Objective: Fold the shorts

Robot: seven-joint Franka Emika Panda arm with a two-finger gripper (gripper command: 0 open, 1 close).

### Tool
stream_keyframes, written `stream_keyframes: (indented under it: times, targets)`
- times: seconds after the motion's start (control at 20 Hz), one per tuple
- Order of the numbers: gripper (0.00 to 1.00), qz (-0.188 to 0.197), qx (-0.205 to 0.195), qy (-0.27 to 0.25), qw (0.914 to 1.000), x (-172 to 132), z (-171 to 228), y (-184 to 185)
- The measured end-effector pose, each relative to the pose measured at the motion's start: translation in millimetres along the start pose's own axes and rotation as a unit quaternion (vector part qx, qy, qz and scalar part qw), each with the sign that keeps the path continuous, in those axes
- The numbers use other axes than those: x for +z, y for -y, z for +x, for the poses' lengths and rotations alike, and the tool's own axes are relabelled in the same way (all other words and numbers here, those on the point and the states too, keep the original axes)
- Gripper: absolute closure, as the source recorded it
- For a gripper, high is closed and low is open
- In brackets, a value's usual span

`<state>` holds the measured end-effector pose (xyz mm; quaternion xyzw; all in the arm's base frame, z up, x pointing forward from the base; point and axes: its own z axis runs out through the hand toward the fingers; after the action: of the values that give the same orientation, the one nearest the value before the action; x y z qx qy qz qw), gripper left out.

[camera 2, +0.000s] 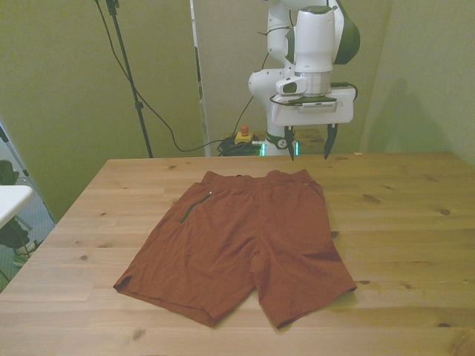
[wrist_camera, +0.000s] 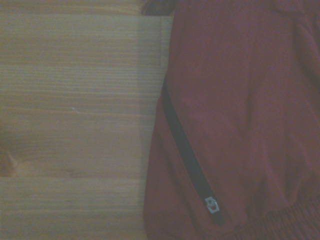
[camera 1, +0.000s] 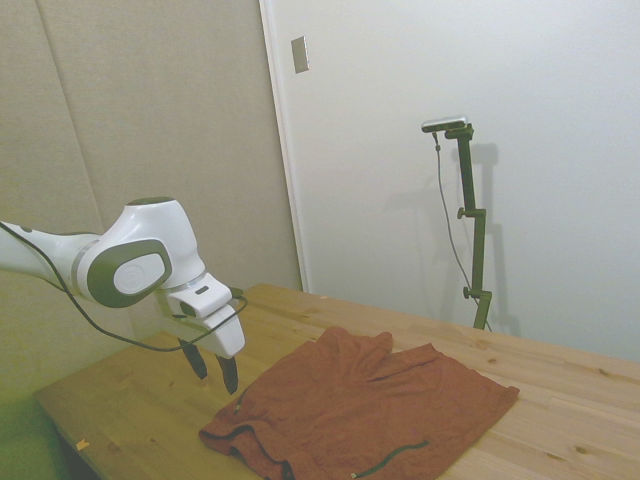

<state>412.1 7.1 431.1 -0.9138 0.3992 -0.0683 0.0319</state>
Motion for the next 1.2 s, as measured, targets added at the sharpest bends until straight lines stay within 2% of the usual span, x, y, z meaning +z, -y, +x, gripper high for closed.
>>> stream_keyframes:
  times: [0.2,0.3,0.4,0.5,0.6,0.85,0.9,1.2]
  targets:
    - [0.0,-0.018,-0.02,-0.012,0.9996,2.0,-3.5,6.1]
    - [0.0,-0.036,-0.051,-0.041,0.9972,-0.2,-14.1,22.5]
    - [0.0,-0.059,-0.085,-0.082,0.9912,0.6,-34.6,42.1]
    - [0.0,-0.082,-0.116,-0.124,0.9822,5.4,-61.0,59.4]
    - [0.0,-0.106,-0.143,-0.168,0.9696,12.3,-87.2,71.2]
    - [0.0,-0.197,-0.184,-0.26,0.9274,43.0,-130.1,66.4]
    - [0.0,-0.21,-0.187,-0.268,0.9215,48.5,-134.0,64.3]
    - [0.0,-0.256,-0.209,-0.275,0.903,84.1,-150.8,53.6]
